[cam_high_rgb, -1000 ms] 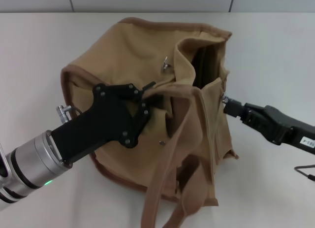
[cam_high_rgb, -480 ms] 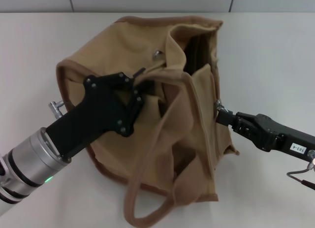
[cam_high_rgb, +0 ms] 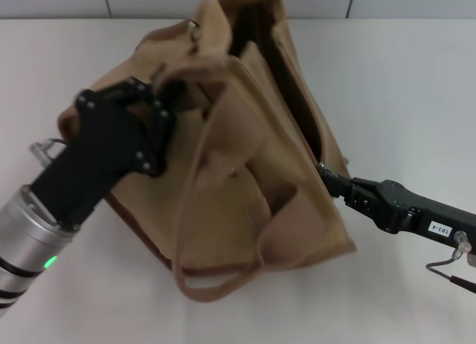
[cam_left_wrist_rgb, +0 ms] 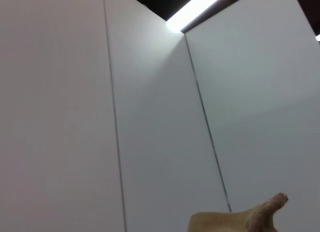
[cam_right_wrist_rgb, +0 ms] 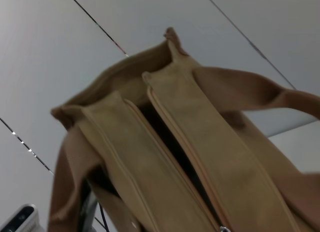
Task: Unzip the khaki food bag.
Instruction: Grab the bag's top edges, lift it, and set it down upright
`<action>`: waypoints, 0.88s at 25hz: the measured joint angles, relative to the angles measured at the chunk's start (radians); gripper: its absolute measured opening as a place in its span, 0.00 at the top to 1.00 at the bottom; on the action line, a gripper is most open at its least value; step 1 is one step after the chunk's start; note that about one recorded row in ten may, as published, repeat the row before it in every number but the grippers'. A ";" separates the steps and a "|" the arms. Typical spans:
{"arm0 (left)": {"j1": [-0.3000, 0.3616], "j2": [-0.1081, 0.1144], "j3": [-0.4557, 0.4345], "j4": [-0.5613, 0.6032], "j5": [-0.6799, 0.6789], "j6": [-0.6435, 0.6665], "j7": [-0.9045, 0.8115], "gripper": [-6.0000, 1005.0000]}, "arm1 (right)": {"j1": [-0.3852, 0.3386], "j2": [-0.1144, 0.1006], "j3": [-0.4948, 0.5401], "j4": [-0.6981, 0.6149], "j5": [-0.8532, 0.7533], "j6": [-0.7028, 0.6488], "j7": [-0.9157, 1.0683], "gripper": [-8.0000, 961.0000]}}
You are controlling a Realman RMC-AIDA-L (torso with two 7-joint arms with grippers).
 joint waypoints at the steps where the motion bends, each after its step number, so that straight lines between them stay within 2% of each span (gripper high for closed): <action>1: 0.004 0.000 -0.014 0.000 0.000 0.006 0.000 0.89 | -0.001 0.000 0.000 0.000 -0.002 0.004 0.000 0.91; 8: 0.042 0.004 -0.132 -0.020 0.000 0.024 -0.009 0.89 | -0.015 0.000 0.000 0.000 -0.006 0.032 -0.002 0.90; 22: 0.047 0.004 -0.144 -0.016 -0.001 -0.001 -0.011 0.88 | -0.026 0.000 0.004 -0.028 -0.003 0.052 -0.027 0.87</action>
